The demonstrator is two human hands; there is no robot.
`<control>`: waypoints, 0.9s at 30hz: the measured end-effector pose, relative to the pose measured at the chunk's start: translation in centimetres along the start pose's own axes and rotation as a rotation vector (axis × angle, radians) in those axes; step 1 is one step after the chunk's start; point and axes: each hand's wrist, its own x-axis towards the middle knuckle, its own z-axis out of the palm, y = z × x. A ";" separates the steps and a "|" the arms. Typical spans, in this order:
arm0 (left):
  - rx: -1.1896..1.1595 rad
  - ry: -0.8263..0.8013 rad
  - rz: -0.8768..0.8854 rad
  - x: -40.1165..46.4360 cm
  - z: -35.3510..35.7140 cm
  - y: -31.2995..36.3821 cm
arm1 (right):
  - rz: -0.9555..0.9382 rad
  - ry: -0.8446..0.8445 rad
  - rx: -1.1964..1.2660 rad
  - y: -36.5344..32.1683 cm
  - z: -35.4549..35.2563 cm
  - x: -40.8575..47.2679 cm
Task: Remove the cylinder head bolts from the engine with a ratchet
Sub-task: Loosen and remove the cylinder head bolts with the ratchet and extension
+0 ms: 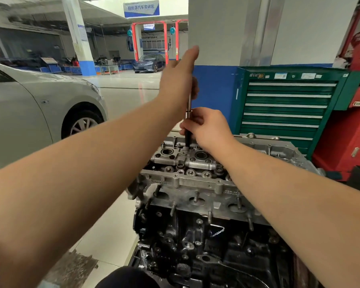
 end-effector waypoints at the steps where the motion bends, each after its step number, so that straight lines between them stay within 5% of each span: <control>1: 0.018 0.129 0.086 -0.2 0.5 -0.3 | -0.029 0.017 -0.048 0.0 -0.1 0.0; 4: 0.068 0.255 0.209 -0.9 2.0 -0.8 | -0.075 0.075 -0.213 -0.3 0.0 -0.1; 12: 0.299 0.285 0.223 -0.1 4.1 -0.9 | 0.014 0.142 -0.235 -0.3 0.0 0.1; 14: 0.206 0.148 0.131 0.6 3.2 0.0 | -0.008 0.120 -0.184 -0.5 0.0 -0.1; 18: -0.111 -0.547 -0.186 2.1 -1.7 1.4 | -0.007 0.003 -0.126 0.0 0.4 0.0; 20: -0.163 -0.601 -0.220 2.2 -3.0 1.5 | -0.019 -0.051 -0.107 0.2 0.5 0.0; 22: -0.131 -0.481 -0.188 1.3 -2.1 1.6 | -0.012 -0.051 -0.116 0.4 0.4 0.1; 25: 0.058 0.010 0.072 0.0 -0.5 0.7 | -0.005 -0.045 -0.142 0.5 0.2 0.1; 27: 0.085 0.194 0.209 -0.5 0.2 0.0 | -0.048 -0.025 -0.221 0.3 0.1 0.2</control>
